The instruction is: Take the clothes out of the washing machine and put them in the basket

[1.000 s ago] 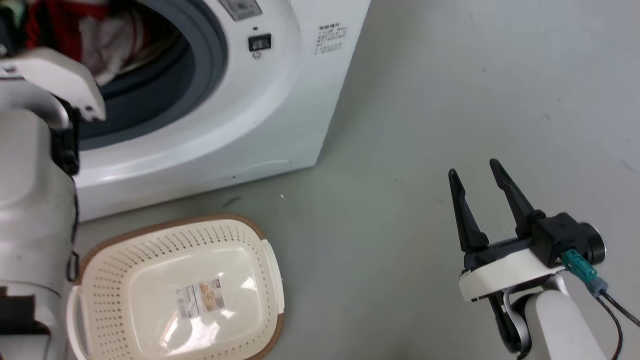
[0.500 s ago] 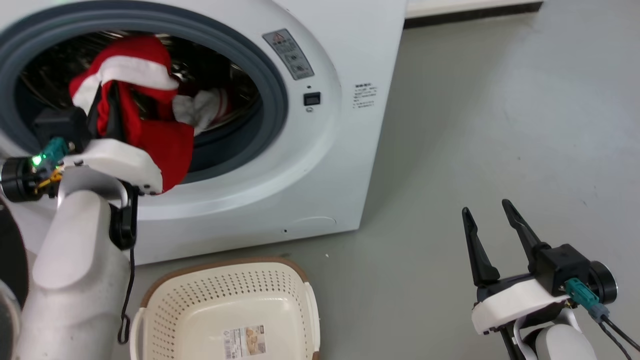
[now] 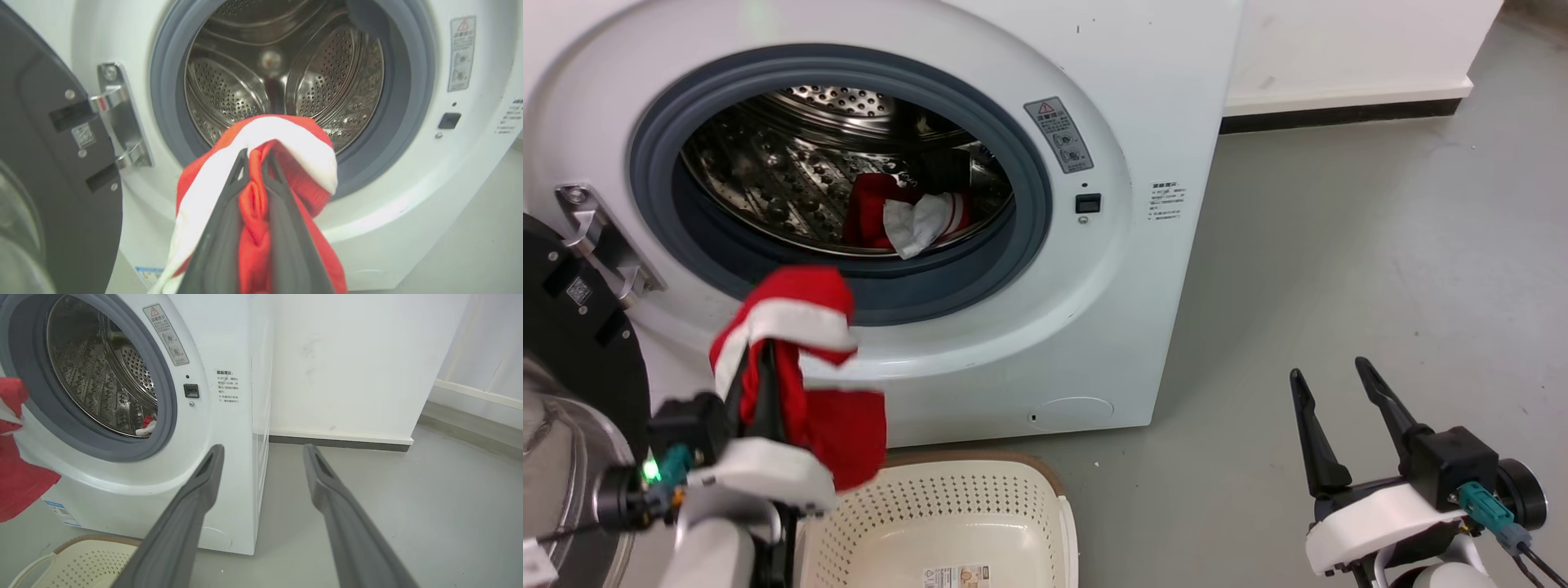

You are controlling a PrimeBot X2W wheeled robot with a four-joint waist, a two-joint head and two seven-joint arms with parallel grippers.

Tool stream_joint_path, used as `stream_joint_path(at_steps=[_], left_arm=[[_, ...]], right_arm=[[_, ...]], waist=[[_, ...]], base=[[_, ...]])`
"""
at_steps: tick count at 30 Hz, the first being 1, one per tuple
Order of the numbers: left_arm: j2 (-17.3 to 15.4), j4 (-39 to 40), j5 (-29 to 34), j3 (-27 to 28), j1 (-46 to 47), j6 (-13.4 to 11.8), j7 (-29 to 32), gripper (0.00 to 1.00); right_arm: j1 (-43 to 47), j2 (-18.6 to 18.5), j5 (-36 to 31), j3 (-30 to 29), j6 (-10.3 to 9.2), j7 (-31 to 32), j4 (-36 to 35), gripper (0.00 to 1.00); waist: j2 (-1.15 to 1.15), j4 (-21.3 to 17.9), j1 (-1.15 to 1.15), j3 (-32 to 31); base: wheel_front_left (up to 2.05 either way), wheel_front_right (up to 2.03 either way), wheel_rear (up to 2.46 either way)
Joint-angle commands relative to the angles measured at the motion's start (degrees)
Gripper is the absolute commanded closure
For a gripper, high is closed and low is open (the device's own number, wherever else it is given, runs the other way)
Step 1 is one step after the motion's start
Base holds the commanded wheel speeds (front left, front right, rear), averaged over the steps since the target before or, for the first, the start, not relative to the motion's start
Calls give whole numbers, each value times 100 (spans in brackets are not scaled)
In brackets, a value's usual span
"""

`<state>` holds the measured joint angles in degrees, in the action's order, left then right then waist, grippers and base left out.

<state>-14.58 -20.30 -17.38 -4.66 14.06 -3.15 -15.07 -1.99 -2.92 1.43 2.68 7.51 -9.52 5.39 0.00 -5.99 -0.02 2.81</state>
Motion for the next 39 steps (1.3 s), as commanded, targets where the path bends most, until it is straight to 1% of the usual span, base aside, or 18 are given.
stream_joint_path(at_steps=[1, 4, 6, 8, 12, 14, 23, 30, 34, 39], left_arm=[[58, 30, -53, 11, -251, -36, -11, 100], [169, -79, -146, -34, -641, -42, 34, 100], [211, -137, -164, -56, -736, -34, 42, 100], [315, -304, -199, -124, -896, -43, 56, 100], [462, -820, -316, -170, -993, 58, 41, 100], [566, -1111, -353, -194, -895, 72, 22, 100], [671, -2347, -342, -92, -188, 196, -22, 100], [590, -2689, -145, 234, 353, 180, -19, 100], [596, -2864, -21, 412, 647, 122, -20, 100], [620, -3173, 107, 550, 982, 122, -14, 100]], right_arm=[[46, 8, -16, -13, -4, 18, -68, 0], [72, 8, -35, -9, -4, 40, -113, 0], [68, 8, -39, 4, -4, 51, -130, 0], [32, 8, -35, 22, -5, 61, -162, 0], [-124, 8, -34, 60, -4, 65, -249, 0], [-212, 7, -40, 77, -4, 70, -283, 0], [-648, 8, -44, 183, -4, -20, -377, 0], [-1022, 7, 10, 303, -4, -145, -353, 0], [-1234, 8, 17, 355, -4, -216, -348, 0], [-1459, 9, 76, 468, -5, -306, -356, 0]], waist=[[0, 63, 2, -1], [0, 127, 2, 61], [0, 141, 2, 90], [0, 164, 2, 169], [0, 167, 2, 450], [0, 153, 2, 633], [0, -121, 2, 1645], [0, -384, 2, 2472], [0, -509, 2, 2941], [0, -632, 2, 3479]], base=[[0, 0, 0], [0, 0, 0], [0, 0, 0], [0, 0, 0], [0, 0, 0], [0, 0, 0], [0, 0, 0], [0, 0, 0], [0, 0, 0], [0, 0, 0]])
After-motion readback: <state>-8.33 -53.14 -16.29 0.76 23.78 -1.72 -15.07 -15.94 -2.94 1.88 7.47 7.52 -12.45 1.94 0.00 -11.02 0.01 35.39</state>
